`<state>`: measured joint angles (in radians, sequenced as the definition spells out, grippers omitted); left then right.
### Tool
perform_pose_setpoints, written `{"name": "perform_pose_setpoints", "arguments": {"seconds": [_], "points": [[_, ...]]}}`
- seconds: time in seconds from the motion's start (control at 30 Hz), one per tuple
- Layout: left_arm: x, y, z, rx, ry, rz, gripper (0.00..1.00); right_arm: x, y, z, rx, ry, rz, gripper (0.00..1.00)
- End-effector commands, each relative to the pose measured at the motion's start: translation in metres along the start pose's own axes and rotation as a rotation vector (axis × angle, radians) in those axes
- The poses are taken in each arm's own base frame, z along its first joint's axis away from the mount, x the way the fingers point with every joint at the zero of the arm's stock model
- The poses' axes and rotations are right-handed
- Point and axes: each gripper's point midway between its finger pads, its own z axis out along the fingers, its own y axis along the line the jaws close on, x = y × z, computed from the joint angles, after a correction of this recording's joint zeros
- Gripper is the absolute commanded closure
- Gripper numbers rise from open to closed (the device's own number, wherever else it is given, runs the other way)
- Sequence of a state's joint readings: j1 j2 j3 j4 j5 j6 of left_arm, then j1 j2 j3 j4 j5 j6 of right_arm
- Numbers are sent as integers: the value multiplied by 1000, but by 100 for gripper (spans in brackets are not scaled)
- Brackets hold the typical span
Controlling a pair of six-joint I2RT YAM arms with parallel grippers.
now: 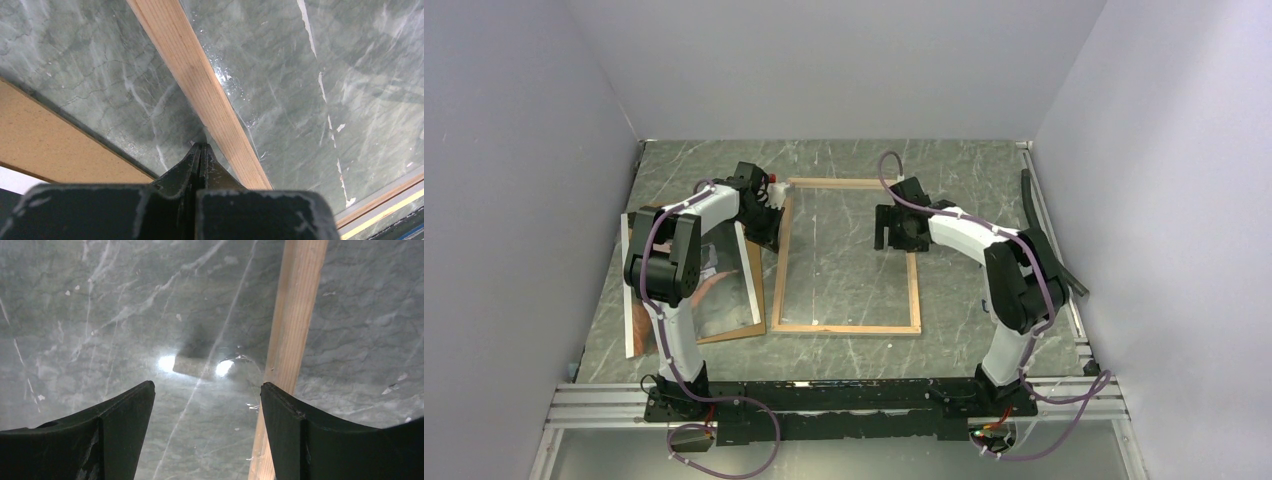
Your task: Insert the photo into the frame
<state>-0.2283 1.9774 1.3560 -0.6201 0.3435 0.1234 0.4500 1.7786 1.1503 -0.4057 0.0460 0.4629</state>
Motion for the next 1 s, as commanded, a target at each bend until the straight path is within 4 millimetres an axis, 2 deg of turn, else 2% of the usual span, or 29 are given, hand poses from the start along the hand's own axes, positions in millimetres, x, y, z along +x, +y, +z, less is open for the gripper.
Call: {"name": "perform_pose_setpoints", "arguments": {"seconds": [0.0,0.4,0.5,0.6,0.77,0.97], "points": [[-3,-3,-6,16,-16,23,97,-2,2,7,-14,-14,-11,19],[-1,-4,-1,25,-7,19,97,4,7,19,-39,14,-2,21],[1,-5,3,26,0,21,97,4,19,13,-101,22,6,24],[4,-7,7,29,11,26,97,-2,31,-3,-166,7,19,26],[7,-8,8,27,16,28,97,-17,58,-45,-312,-43,30,29],[8,-8,6,23,16,33,97,-19,81,-91,-479,-78,43,30]]}}
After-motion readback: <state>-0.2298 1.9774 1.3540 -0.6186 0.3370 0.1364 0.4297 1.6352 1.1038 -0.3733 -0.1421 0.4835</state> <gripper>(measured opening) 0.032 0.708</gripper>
